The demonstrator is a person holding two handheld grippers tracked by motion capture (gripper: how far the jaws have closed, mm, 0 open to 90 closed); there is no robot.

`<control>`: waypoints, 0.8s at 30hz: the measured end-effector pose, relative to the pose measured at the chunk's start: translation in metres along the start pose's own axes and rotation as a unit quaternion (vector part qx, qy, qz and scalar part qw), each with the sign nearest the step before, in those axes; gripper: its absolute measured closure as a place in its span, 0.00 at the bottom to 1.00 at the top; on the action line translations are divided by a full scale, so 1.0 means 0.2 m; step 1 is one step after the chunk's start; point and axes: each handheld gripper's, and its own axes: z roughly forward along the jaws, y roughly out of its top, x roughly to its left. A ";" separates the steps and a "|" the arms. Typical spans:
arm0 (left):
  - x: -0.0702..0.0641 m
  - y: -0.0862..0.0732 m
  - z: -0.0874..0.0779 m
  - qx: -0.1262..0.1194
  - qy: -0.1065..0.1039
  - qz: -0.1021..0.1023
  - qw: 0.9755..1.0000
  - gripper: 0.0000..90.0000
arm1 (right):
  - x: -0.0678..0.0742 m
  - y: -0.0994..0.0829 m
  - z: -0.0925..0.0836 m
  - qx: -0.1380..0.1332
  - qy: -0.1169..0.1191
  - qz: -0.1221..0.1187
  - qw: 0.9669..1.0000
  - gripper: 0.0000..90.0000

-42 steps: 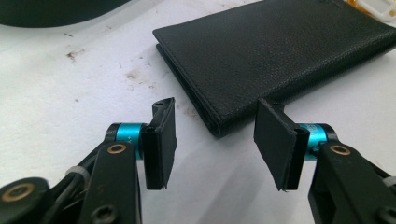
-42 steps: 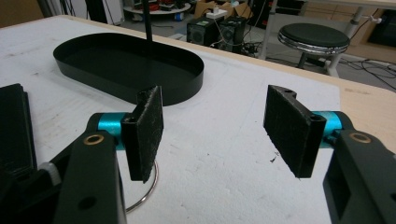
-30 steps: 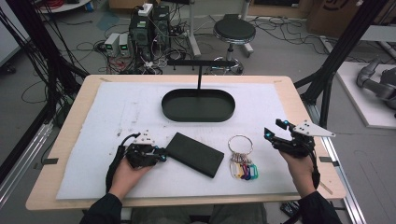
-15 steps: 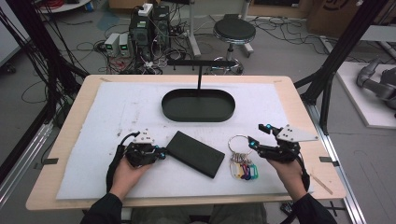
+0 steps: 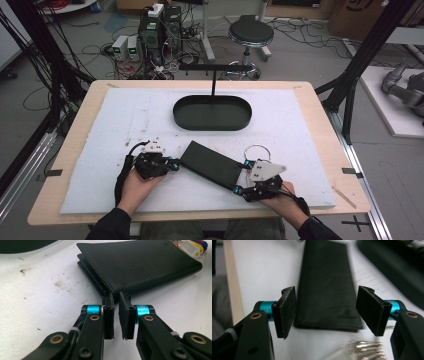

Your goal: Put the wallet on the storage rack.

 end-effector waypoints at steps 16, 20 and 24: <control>0.01 -0.01 -0.01 -0.006 -0.007 -0.011 1.000 0.91 | 0.07 -0.03 0.09 0.059 0.003 -0.081 0.995 0.67; 0.01 -0.01 -0.01 -0.008 -0.009 -0.010 1.000 0.91 | 0.05 -0.03 0.07 0.047 0.015 -0.077 0.996 0.82; 0.01 -0.02 -0.02 -0.021 0.000 -0.004 1.000 0.85 | 0.02 -0.02 0.04 0.024 0.022 -0.056 0.998 0.89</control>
